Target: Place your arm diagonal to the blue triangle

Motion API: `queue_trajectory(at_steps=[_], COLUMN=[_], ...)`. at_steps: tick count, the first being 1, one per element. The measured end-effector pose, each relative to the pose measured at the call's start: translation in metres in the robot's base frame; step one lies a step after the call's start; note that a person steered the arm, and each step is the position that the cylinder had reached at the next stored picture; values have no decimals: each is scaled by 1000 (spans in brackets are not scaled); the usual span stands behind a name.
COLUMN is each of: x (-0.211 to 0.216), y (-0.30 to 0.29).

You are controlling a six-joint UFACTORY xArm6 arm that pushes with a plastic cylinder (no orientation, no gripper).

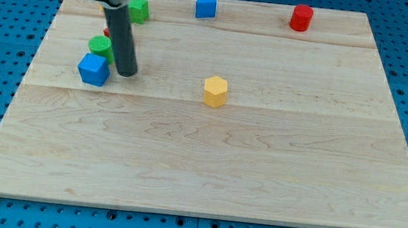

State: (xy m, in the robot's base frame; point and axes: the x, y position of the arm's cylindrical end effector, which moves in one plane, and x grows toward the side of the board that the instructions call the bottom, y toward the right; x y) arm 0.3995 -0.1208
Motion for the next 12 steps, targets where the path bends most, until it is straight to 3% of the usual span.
queue_trajectory(at_steps=[2,12], x=[-33,-28], y=[-3,41])
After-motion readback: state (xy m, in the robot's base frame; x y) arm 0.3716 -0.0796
